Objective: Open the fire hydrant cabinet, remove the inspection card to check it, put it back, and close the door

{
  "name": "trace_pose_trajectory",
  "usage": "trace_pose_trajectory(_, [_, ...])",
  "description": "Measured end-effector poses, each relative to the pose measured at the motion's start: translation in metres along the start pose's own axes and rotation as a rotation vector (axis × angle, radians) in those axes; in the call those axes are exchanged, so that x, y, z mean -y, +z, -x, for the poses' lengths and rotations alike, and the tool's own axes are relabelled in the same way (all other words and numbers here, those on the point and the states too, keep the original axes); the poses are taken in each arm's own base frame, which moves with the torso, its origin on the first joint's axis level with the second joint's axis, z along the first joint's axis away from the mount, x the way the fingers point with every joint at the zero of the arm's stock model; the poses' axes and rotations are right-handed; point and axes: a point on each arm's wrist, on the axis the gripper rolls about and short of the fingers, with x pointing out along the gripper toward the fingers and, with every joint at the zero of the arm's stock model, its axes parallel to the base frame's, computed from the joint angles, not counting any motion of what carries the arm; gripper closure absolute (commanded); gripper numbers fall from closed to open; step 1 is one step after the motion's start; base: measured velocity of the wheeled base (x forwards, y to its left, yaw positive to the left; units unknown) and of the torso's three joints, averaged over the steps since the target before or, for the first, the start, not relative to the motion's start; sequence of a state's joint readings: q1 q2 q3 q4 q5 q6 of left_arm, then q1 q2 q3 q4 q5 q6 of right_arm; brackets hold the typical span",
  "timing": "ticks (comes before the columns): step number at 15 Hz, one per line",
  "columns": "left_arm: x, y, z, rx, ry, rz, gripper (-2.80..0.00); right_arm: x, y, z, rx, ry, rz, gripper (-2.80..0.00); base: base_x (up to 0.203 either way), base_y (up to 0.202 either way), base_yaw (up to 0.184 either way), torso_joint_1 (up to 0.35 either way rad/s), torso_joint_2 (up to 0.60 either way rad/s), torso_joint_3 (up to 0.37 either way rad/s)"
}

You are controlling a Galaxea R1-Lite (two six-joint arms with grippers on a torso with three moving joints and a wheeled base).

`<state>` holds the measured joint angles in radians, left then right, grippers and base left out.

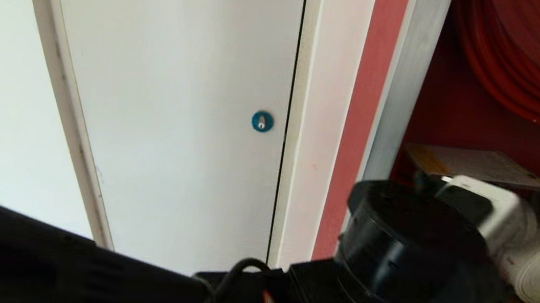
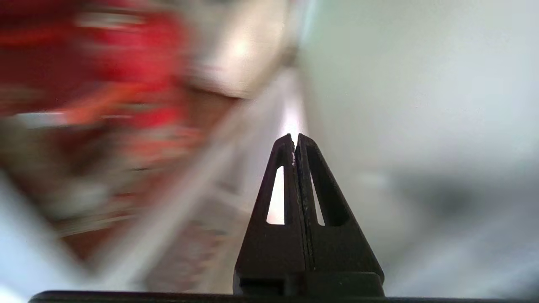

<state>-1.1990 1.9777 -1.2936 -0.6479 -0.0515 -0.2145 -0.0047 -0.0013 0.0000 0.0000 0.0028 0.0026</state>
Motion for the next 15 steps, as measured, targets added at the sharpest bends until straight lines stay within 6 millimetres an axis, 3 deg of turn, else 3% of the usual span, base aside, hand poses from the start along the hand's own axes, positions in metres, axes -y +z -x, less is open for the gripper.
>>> trace_pose_trajectory(5, [-0.083,0.014,0.023,0.022,0.22,-0.004,0.0,0.0,0.0,0.0,0.0,-0.001,0.0,0.0,0.0,0.0,0.0,0.0,0.0,0.0])
trace_pose_trajectory(9, [-0.14,0.008,0.071,-0.037,0.409,-0.06,0.0,0.0,0.0,0.0,0.0,-0.001,0.001,0.0,0.0,0.0,0.0,0.0,0.0,0.0])
trace_pose_trajectory(12, [-0.158,0.015,0.126,-0.043,0.534,-0.102,0.0,0.0,0.0,0.0,0.0,-0.001,0.001,0.0,0.0,0.0,0.0,0.0,0.0,0.0])
trace_pose_trajectory(15, [-0.151,0.031,0.184,0.007,0.63,-0.143,0.0,0.0,0.0,0.0,0.0,-0.001,0.001,0.0,0.0,0.0,0.0,0.0,0.0,0.0])
